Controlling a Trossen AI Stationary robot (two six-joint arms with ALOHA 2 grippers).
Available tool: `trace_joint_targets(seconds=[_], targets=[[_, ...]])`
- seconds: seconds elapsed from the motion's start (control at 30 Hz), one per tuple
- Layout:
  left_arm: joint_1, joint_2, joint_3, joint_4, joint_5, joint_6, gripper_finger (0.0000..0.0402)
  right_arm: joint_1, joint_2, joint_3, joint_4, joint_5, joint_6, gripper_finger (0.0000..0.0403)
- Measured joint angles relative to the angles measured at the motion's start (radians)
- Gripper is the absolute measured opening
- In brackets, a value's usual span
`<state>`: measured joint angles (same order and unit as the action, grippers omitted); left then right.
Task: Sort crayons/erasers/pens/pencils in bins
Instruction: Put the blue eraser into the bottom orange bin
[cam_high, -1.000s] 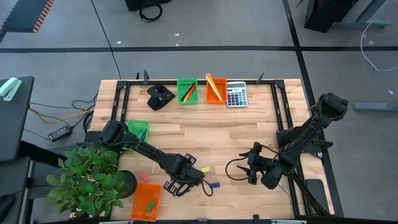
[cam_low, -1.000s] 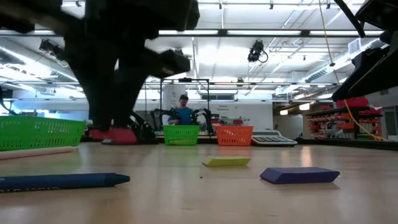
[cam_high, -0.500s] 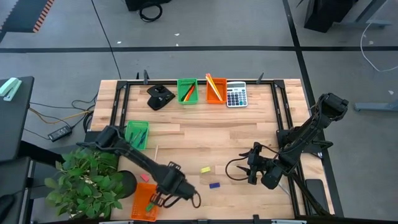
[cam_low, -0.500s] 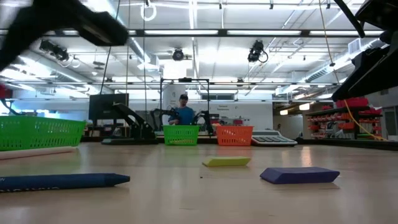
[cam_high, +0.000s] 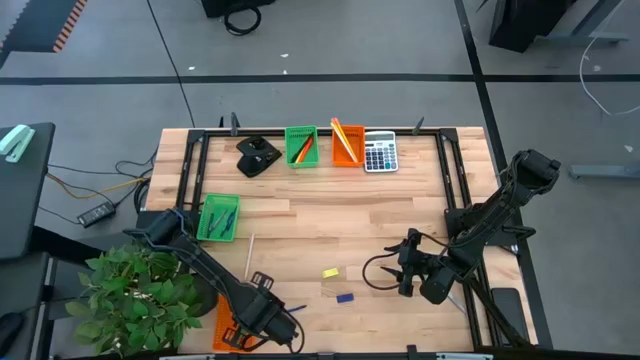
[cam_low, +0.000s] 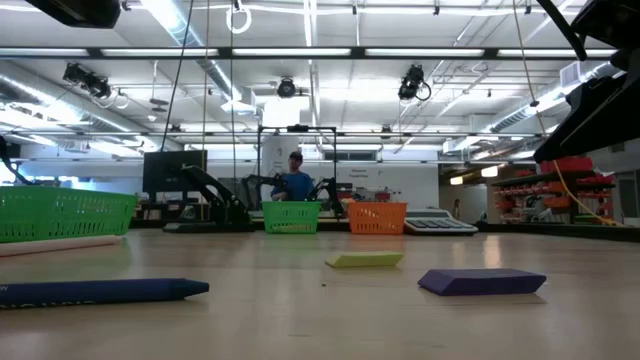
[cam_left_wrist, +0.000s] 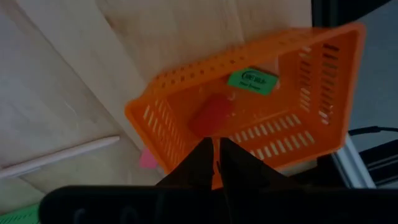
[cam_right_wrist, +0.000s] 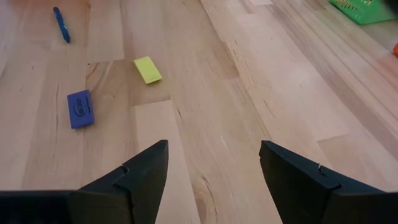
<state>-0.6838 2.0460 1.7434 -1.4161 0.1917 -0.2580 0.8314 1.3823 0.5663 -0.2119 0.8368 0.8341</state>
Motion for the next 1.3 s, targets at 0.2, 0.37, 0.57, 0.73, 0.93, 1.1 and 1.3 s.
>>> trace_joint_targets(seconds=[0.2,0.37,0.57,0.73,0.93,1.1,1.3], targets=[[0.035,0.0,0.0,0.036,-0.164,0.041,0.003,-0.001,0.0,0.0,0.001,0.0,0.0,0.0258],[0.094,0.0,0.0,0.139,-0.348,0.094,0.0039,-0.015,0.0,0.0,0.002,0.013,0.005,0.0258],[0.187,0.0,-0.002,0.303,-0.425,0.096,0.003,-0.033,0.0,0.0,0.071,0.15,-0.066,0.0258],[0.23,0.0,-0.111,0.61,-0.556,0.038,0.0017,-0.023,0.011,0.0,0.246,0.094,-0.202,0.0258],[0.234,0.0,-0.241,0.875,-0.646,0.059,0.001,-0.013,0.161,0.001,0.5,0.032,-0.366,0.0258],[0.23,0.0,-0.394,1.192,-0.656,0.071,0.0018,-0.033,0.338,0.004,0.735,-0.03,-0.466,0.0258],[0.232,0.0,-0.623,1.69,-0.717,0.064,0.0007,-0.057,0.443,0.057,0.848,-0.07,-0.569,0.0258]])
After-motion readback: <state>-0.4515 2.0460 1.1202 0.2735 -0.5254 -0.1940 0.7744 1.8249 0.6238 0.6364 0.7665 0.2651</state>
